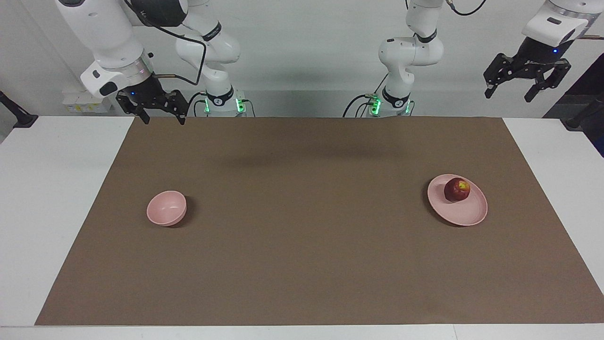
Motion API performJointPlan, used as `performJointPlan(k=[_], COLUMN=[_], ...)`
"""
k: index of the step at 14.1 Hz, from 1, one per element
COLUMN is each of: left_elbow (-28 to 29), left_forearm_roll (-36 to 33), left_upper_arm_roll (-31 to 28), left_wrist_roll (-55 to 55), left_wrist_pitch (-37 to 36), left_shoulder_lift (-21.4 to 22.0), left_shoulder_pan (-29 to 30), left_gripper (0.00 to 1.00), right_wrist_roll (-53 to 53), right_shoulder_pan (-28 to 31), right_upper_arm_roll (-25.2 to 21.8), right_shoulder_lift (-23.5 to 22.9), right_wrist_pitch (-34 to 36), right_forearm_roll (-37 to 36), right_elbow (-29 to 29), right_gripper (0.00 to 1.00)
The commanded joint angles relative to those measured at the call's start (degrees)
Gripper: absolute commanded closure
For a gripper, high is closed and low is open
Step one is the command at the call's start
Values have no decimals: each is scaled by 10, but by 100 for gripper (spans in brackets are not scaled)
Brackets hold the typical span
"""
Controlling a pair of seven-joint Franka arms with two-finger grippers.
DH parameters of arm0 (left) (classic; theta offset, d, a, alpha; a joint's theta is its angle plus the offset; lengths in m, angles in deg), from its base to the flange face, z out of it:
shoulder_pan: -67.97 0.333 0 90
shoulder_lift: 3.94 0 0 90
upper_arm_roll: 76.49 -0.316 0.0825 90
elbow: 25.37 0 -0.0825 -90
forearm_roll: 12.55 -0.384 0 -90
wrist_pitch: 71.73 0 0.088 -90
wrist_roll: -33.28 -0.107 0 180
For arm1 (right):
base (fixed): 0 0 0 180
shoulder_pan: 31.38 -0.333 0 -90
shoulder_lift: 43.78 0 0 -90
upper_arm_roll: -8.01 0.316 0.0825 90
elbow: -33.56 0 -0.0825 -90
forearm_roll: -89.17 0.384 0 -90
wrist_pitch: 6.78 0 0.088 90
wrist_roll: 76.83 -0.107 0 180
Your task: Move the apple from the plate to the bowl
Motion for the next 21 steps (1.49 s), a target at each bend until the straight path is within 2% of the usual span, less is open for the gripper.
performJointPlan(k=[1,21], left_elbow=[-1,-1], left_forearm_roll=[6,6], left_upper_arm_roll=[-5,-2], left_wrist_roll=[-2,-1], left_wrist_pitch=[-8,-8], left_shoulder_lift=[4,4], left_shoulder_pan=[-3,-7], left_gripper=[0,0], right_wrist_roll=[12,15], right_shoulder_pan=[6,8], right_upper_arm_roll=[2,2], right_shoulder_lift=[18,29], right_wrist_pitch=[-8,-11], right_forearm_roll=[2,2], right_elbow=[-23,-39], right_gripper=[0,0])
